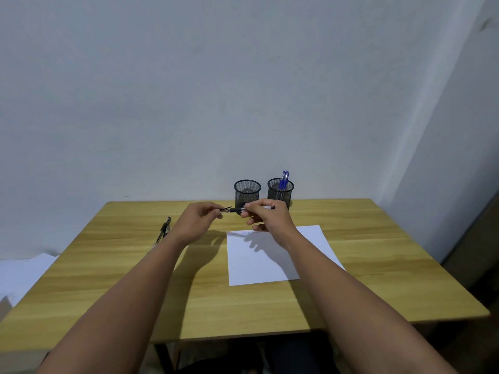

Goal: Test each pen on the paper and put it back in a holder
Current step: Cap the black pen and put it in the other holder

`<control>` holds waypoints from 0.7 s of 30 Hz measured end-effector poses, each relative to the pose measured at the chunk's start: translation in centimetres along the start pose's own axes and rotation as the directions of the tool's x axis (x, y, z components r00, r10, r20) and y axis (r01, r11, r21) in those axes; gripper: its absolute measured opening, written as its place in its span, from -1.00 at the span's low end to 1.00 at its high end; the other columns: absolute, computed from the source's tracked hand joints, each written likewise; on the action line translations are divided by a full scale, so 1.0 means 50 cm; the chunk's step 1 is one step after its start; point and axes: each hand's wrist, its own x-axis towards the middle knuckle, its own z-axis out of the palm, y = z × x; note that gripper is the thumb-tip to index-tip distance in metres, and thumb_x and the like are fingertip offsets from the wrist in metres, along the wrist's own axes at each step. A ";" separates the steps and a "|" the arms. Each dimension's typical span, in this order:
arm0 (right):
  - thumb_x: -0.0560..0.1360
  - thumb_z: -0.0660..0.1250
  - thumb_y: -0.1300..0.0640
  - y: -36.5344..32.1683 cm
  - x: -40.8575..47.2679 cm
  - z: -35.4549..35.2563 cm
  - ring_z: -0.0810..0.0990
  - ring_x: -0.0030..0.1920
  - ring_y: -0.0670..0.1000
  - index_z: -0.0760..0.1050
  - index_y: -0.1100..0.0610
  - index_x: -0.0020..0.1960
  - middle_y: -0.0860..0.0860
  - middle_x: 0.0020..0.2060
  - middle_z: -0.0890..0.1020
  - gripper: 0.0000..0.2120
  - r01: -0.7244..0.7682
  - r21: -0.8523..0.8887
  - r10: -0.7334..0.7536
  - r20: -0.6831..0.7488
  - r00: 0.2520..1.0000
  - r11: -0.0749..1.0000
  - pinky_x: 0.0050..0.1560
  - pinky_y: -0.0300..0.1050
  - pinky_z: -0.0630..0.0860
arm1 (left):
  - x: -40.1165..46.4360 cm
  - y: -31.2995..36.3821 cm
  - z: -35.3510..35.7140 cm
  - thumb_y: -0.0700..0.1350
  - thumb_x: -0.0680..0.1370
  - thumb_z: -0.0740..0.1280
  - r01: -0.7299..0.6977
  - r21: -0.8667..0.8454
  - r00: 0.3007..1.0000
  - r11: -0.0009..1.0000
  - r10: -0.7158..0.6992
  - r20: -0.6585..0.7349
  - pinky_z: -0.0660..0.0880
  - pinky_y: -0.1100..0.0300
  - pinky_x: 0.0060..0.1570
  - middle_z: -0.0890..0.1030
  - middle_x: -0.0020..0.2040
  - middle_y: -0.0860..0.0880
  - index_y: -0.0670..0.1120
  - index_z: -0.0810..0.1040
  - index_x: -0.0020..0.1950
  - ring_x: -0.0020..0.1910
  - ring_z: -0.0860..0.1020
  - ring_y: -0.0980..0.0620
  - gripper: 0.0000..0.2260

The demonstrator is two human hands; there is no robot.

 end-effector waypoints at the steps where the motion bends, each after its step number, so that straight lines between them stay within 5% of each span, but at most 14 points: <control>1: 0.59 0.49 0.18 0.000 -0.003 0.000 0.61 -0.37 -0.05 0.70 0.28 0.07 0.12 -0.19 0.77 -0.85 -0.002 -0.011 0.002 0.009 1.000 1.000 -0.34 -0.21 0.57 | -0.002 0.004 0.002 -0.18 0.65 0.31 0.003 -0.004 1.000 1.000 -0.003 0.012 0.43 0.31 -0.10 0.72 -0.10 -0.04 -0.07 0.70 0.08 -0.14 0.58 0.23 -0.84; 10: 0.52 0.59 0.14 0.009 -0.010 -0.019 0.54 -0.37 -0.12 0.78 0.10 -0.04 0.06 -0.16 0.80 -0.95 -0.053 -0.194 0.069 0.078 0.995 0.980 -0.32 -0.26 0.49 | -0.008 0.026 0.004 -0.07 0.58 0.43 0.164 -0.291 0.979 0.942 -0.193 -0.072 0.47 0.14 -0.02 0.75 -0.11 0.03 -0.10 0.70 0.08 0.02 0.65 0.13 -0.86; 17: 0.58 0.53 0.17 0.041 -0.006 -0.012 0.44 -0.35 -0.08 0.75 0.03 -0.02 0.02 -0.20 0.76 -0.95 -0.040 -0.254 0.054 0.047 0.997 0.966 -0.34 -0.23 0.38 | 0.004 0.021 0.036 -0.03 0.59 0.42 0.223 -0.300 0.959 0.927 -0.264 -0.103 0.44 0.13 -0.09 0.74 -0.01 -0.08 -0.05 0.72 0.06 -0.04 0.63 0.10 -0.86; 21: 0.58 0.51 0.25 0.052 0.002 -0.016 0.39 -0.41 -0.08 0.74 0.14 -0.02 0.07 -0.24 0.72 -0.96 -0.047 -0.216 0.058 0.042 0.997 0.975 -0.37 -0.22 0.33 | 0.009 0.018 0.059 -0.09 0.63 0.38 0.228 -0.288 0.957 0.930 -0.269 -0.112 0.39 0.20 -0.22 0.72 -0.24 0.08 -0.09 0.70 0.10 -0.09 0.62 0.10 -0.86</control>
